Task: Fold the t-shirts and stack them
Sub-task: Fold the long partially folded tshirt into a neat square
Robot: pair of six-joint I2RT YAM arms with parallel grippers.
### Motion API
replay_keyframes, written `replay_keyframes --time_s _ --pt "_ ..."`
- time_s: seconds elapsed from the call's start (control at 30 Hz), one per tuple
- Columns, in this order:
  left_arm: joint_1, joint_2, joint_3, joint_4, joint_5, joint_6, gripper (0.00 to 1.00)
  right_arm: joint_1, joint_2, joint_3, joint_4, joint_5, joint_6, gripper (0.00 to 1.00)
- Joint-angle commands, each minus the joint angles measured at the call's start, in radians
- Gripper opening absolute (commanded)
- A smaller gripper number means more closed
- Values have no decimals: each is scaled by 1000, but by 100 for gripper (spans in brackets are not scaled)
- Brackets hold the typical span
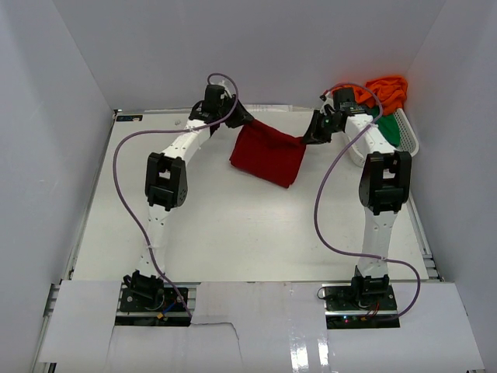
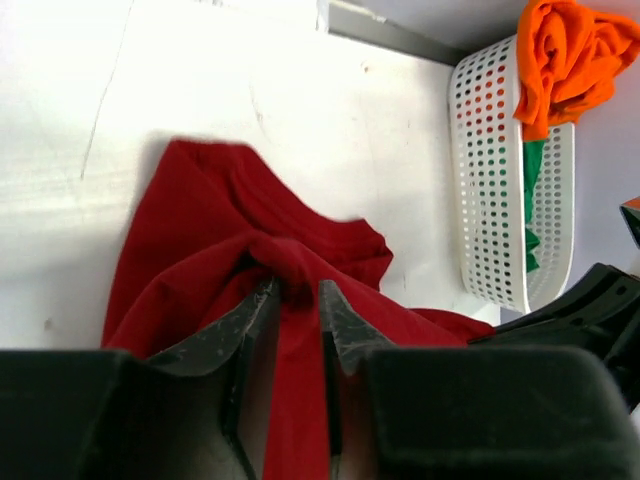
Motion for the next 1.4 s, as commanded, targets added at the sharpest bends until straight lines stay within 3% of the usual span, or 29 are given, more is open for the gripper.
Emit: replay_keyframes --time_s 0.0,0.07,0.1,0.13,0.33,0.37,0.5,0.63,0.83,0.93,1.0,1.07,1.13,1.27,1.37 --pt "7 43 5 257 28 -21 36 -6 -14 6 180 72 38 11" --pt "7 72 59 303 30 -18 55 -6 -29 -42 301 131 56 34" --pt "7 84 73 334 25 -18 93 -6 -35 -54 327 150 60 45" --pt "8 92 81 339 16 -21 98 -6 -40 -65 358 159 61 49" --pt "7 -113 -130 437 -13 69 98 3 -167 -189 449 232 12 55" --pt "4 -156 -243 470 -24 82 98 5 -184 -207 453 229 -6 55" --pt "-18 -312 -426 474 -50 131 98 25 -201 -241 388 164 -26 56" --pt "-41 -397 -516 446 -3 160 98 34 -201 -286 363 107 -20 56" --pt "-50 -357 -539 423 198 136 93 43 -198 -327 329 68 -6 55" --pt "-50 -299 -537 440 296 103 88 45 -221 -362 355 58 10 49" --pt "-50 -256 -545 480 333 82 80 45 -227 -382 360 54 17 27" --pt "-48 -224 -534 500 378 39 79 45 -224 -395 378 22 36 9" --pt "-48 -180 -521 526 415 -7 72 45 -210 -399 395 -50 53 8" --pt "-48 -155 -565 691 462 -102 71 46 -183 -436 537 -220 141 8" --pt "-48 -115 -554 713 500 -140 72 51 -140 -464 631 -365 239 8"
